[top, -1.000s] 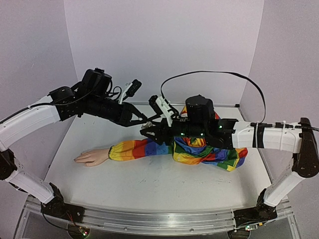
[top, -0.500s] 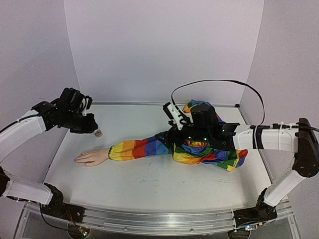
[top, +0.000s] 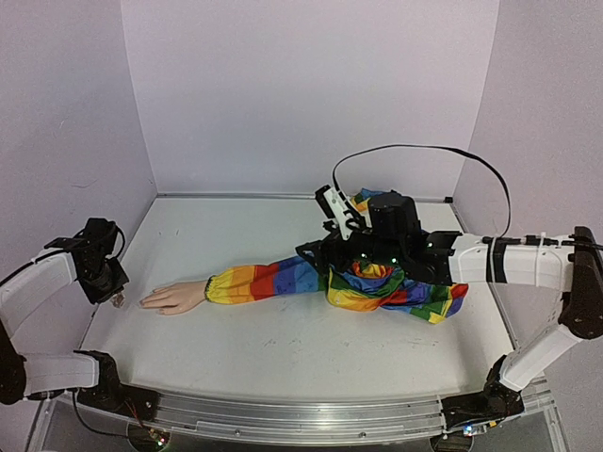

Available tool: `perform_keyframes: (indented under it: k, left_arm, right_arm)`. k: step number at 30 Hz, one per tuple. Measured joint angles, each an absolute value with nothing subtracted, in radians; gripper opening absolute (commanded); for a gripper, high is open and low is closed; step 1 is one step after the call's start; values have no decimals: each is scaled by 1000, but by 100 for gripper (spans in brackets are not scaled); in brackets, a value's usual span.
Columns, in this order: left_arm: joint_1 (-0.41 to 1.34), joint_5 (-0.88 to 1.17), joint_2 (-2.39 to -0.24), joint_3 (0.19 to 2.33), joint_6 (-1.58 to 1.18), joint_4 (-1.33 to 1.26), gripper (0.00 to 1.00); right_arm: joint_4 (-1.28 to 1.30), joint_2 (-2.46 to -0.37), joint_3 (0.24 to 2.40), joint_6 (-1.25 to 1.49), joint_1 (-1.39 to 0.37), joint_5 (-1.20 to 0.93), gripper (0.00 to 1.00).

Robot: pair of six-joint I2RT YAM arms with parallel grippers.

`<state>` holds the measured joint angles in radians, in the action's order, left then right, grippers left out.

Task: Paint the nails

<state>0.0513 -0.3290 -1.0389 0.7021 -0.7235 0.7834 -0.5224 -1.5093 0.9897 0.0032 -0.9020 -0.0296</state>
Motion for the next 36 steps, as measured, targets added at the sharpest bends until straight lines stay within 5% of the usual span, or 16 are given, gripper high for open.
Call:
perform_keyframes:
  k: [19,27,36]
  left_arm:
    - [51,-421,-1095,555,-969,710,2]
    - [50,-421,-1116,545,-975,679,22]
    - [50,-420,-1070,542,-961,683,79]
  right_arm:
    - [-522,-1443,963,20,-869,31,94]
    - [-524,-1425,952,23,-862,43,94]
    - [-527,-1399,934,50,-821,59,98]
